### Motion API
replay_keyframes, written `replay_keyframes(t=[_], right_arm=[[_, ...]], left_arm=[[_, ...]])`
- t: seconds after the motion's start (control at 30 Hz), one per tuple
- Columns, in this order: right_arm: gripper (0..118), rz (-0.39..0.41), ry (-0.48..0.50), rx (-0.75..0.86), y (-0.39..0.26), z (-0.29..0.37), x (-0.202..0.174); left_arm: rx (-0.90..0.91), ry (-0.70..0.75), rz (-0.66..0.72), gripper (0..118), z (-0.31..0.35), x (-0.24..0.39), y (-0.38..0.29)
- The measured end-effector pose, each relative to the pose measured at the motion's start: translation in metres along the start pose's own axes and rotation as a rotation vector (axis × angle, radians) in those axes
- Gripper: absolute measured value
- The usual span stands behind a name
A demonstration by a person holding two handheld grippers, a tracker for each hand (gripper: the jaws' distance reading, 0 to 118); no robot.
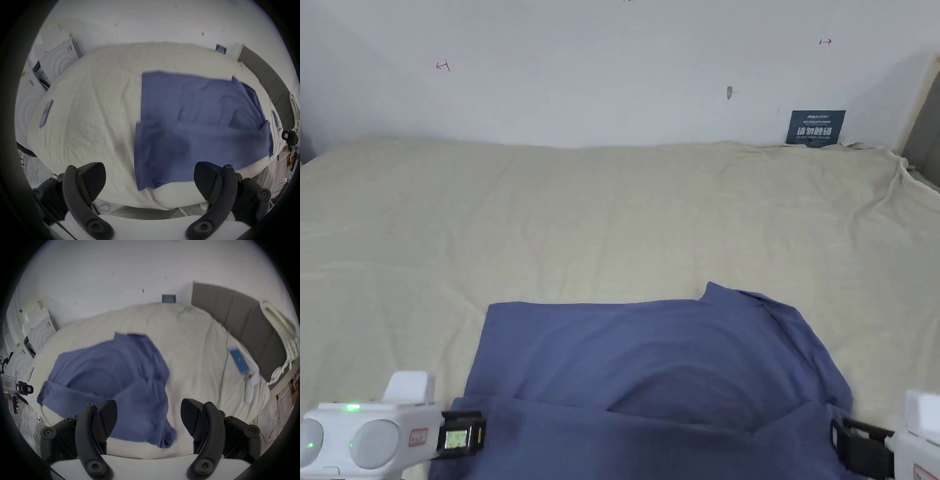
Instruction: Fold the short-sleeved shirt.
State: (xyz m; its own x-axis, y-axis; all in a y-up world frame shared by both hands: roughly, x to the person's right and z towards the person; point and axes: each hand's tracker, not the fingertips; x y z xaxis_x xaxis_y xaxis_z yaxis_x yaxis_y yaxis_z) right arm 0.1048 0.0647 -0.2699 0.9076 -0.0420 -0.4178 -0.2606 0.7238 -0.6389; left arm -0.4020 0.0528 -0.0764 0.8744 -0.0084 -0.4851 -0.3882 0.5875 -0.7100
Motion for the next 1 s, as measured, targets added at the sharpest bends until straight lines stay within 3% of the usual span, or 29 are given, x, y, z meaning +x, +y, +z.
replay_keyframes(t=[0.23,0.37,0.43,0.47,0.5,0.53,0.6,1.0], right_arm=[[83,0.074,-0.031,0.201,0.05,0.015,-0.025],[80,0.058,-0.008,0.26,0.07,0.011,-0.032],[59,0.063,-0.005,0.283,0.079,0.006,-0.036],[43,0.066,-0.007,0.285,0.082,0.003,-0.037],[21,0.071,-0.006,0.289,0.086,0.001,-0.042],[8,0.075,0.002,0.293,0.089,-0.003,-0.044],[1,0.07,0.006,0.307,0.093,-0.01,-0.046],[0,0.048,0.033,0.252,0.119,-0.065,-0.05]], left_arm=[[0.254,-0.016,-0.002,112,0.033,0.019,0.055],[0.363,0.006,-0.037,106,0.028,0.031,0.081],[0.402,-0.017,-0.029,81,0.021,0.035,0.094],[0.402,-0.016,-0.034,63,0.016,0.037,0.099],[0.409,-0.016,-0.039,39,0.011,0.039,0.105],[0.407,-0.021,-0.039,24,0.005,0.041,0.111],[0.406,-0.051,-0.043,0,-0.009,0.043,0.119],[0.145,-0.068,-0.052,0,-0.135,0.033,0.192]])
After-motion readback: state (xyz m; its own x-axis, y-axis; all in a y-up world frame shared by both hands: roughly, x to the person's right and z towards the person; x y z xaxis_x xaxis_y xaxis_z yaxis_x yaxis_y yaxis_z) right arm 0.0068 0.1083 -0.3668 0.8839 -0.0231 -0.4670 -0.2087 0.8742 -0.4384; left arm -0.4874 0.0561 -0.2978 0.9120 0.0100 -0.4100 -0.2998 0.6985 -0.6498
